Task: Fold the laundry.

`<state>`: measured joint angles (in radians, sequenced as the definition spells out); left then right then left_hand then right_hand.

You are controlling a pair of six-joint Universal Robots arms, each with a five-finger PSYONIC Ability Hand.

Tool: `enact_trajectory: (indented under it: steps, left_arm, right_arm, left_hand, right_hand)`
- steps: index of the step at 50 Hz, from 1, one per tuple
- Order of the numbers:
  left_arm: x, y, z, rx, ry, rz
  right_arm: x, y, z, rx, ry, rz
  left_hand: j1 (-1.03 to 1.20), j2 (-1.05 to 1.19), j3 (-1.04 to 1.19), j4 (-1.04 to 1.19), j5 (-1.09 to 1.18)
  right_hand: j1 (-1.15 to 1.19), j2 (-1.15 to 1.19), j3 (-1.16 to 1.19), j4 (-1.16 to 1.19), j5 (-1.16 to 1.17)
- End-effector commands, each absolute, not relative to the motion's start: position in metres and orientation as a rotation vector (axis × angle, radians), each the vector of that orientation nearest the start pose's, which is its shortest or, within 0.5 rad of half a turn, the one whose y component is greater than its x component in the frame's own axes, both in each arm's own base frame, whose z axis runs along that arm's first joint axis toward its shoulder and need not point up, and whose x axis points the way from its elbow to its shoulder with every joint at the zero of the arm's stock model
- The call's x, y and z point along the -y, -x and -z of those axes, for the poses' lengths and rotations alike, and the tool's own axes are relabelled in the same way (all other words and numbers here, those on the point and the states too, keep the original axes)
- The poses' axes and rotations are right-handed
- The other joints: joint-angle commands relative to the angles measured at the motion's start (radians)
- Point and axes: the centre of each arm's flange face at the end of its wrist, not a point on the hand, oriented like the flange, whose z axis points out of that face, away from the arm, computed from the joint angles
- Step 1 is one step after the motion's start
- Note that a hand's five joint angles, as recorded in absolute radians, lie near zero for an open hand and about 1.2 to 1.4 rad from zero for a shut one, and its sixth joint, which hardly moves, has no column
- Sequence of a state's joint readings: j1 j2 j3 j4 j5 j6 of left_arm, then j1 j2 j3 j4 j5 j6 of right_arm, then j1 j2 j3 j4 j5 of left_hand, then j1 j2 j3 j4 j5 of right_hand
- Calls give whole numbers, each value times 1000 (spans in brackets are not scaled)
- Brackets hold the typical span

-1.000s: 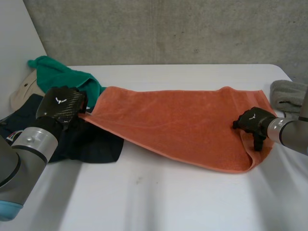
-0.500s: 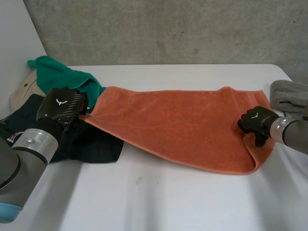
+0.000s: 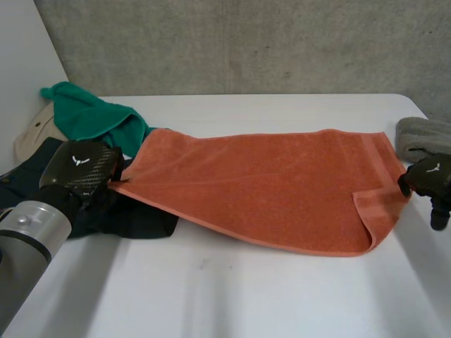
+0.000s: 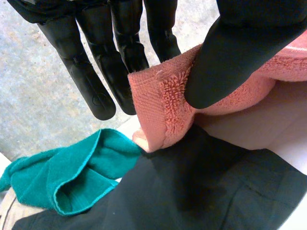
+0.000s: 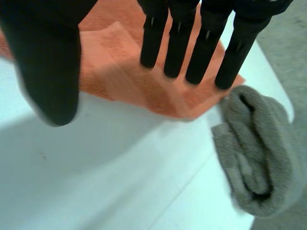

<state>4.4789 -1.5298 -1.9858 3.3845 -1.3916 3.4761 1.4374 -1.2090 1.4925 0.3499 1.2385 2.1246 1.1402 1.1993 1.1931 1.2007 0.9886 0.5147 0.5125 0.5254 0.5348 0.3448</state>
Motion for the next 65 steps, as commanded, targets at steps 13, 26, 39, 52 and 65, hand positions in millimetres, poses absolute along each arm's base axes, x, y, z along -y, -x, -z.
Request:
enact_trajectory:
  steps: [13,26,39,52,65]
  left_arm:
    - [251,214,-202,-2269,-870,2108]
    - [254,214,-202,-2269,-865,2112]
    - [254,213,-201,-2272,-861,2107]
    - [237,204,-226,-2233,-830,2134]
    - [220,203,-196,-2390,-894,1997]
  right_arm:
    - [349,-176,-154,-2345,1548,1592]
    - [368,-174,-130,-2423,1625,1563]
    - [367,-171,-124,-2448,1551,1563]
    - [329,-133,-212,-2537,1364,1736]
    - [308,-116,-156,-2599,1321,1320]
  left_hand:
    - [256,197,203,196,233]
    - [256,197,203,196,233]
    - [256,197,203,196,233]
    - [256,197,203,196,233]
    - [256,197,203,196,233]
  right_hand:
    - [-133,-131,-144,-153,-138]
    - [-7,-5,-18,-27,-12]
    - [882,884,871,862,877]
    - [882,884,871,862,877]
    - [882,884,871,862,877]
